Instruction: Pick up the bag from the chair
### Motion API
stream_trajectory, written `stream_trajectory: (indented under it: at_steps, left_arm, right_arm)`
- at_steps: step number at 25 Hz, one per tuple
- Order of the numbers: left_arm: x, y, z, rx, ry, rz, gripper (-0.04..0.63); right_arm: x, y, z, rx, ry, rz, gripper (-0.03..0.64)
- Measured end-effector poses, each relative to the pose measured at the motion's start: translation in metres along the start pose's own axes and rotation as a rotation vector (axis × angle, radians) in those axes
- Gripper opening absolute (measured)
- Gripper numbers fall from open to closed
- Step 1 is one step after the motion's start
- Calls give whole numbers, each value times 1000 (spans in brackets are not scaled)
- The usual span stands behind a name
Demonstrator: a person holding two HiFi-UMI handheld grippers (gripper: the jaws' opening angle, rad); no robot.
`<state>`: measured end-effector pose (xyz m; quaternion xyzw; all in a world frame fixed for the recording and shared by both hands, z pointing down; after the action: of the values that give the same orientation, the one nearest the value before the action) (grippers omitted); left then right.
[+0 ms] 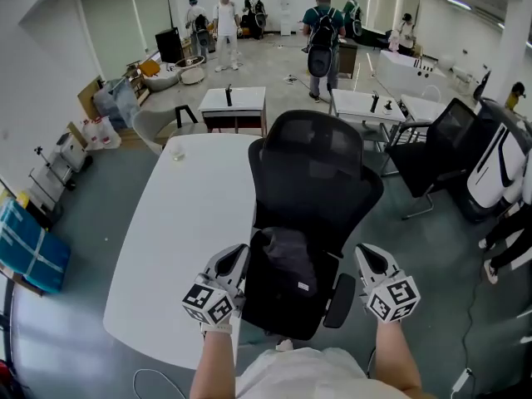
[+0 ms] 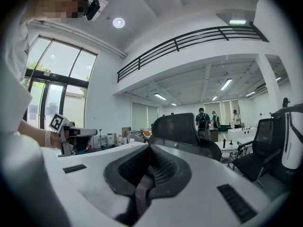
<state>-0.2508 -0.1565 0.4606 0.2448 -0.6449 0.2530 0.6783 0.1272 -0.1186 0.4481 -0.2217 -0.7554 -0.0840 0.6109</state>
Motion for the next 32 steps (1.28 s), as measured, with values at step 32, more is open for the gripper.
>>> stream_trajectory:
  at_steps: [32]
  left_arm:
    - [69,-60,-8,-64,3,248,26]
  right_arm:
    - [55,-75,-57,-198,-21,208,30]
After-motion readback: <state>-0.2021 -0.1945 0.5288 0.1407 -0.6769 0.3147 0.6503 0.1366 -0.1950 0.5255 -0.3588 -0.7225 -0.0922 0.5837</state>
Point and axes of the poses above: the fingertips, and each gripper's own axes: y backward along the fingers, z to its left, x out of its underside, the point moved 10 cm from there along y, backward along the fingers, and after that the axes turned 12 degrees about -y, right-handed, at the moved point
